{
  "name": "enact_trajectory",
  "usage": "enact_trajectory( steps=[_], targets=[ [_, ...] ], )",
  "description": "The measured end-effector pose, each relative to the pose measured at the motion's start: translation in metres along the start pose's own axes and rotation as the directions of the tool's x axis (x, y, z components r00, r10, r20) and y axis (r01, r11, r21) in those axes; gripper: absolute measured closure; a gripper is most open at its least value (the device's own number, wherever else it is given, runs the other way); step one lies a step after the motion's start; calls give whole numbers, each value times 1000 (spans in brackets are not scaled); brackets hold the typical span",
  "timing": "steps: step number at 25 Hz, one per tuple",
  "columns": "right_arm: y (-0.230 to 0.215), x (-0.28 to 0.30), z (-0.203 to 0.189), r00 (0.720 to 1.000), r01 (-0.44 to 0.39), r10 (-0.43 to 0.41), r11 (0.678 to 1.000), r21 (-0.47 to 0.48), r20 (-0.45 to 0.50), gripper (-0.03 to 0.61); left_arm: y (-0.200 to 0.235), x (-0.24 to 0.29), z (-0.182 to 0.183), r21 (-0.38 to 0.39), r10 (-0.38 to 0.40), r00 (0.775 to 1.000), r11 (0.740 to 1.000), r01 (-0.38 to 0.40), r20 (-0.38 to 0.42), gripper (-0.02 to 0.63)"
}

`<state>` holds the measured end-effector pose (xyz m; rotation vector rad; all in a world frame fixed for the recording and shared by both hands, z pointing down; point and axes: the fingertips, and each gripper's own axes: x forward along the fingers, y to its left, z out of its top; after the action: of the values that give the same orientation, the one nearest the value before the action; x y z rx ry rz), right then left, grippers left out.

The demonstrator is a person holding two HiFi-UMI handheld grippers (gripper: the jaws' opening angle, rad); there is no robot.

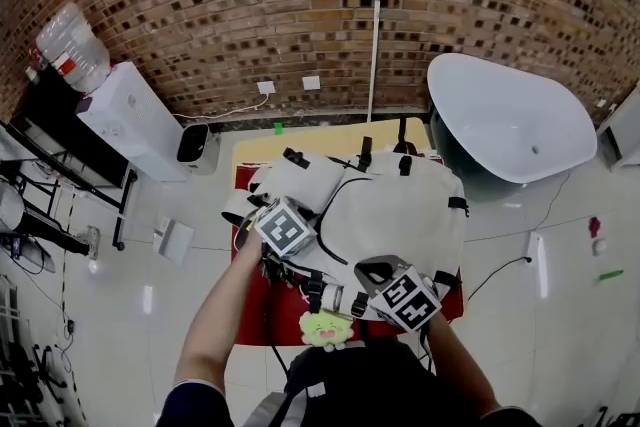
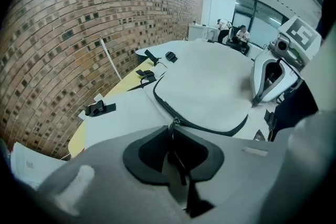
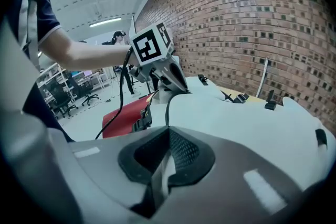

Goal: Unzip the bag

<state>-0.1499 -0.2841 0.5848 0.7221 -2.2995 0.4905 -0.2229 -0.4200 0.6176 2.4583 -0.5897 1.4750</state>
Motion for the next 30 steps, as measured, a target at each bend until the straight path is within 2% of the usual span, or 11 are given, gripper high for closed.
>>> enact_trajectory(
  steps=[9, 14, 18, 24, 30],
  targets=[
    [-2, 2, 0, 999, -24, 27, 998, 61, -39, 572, 21, 26, 16, 76, -73, 997, 994, 74, -13, 581],
    [-7, 4, -2, 999, 3, 1, 996, 88, -45, 572, 29, 39, 33, 134, -128, 992, 983, 127, -8, 583],
    [-9, 4, -2, 999, 10, -5, 994, 112, -40, 572, 49, 50, 48, 180, -96, 995, 979, 93, 8, 583],
    [-16, 2, -1, 1000, -10, 15, 982, 191, -27, 572, 52, 71, 65, 186, -183, 983, 966, 178, 6, 583],
    [-19, 2, -3, 999, 3, 8, 976, 216, -53, 572, 54, 86, 81, 228, -211, 978, 952, 203, 9, 581]
  ],
)
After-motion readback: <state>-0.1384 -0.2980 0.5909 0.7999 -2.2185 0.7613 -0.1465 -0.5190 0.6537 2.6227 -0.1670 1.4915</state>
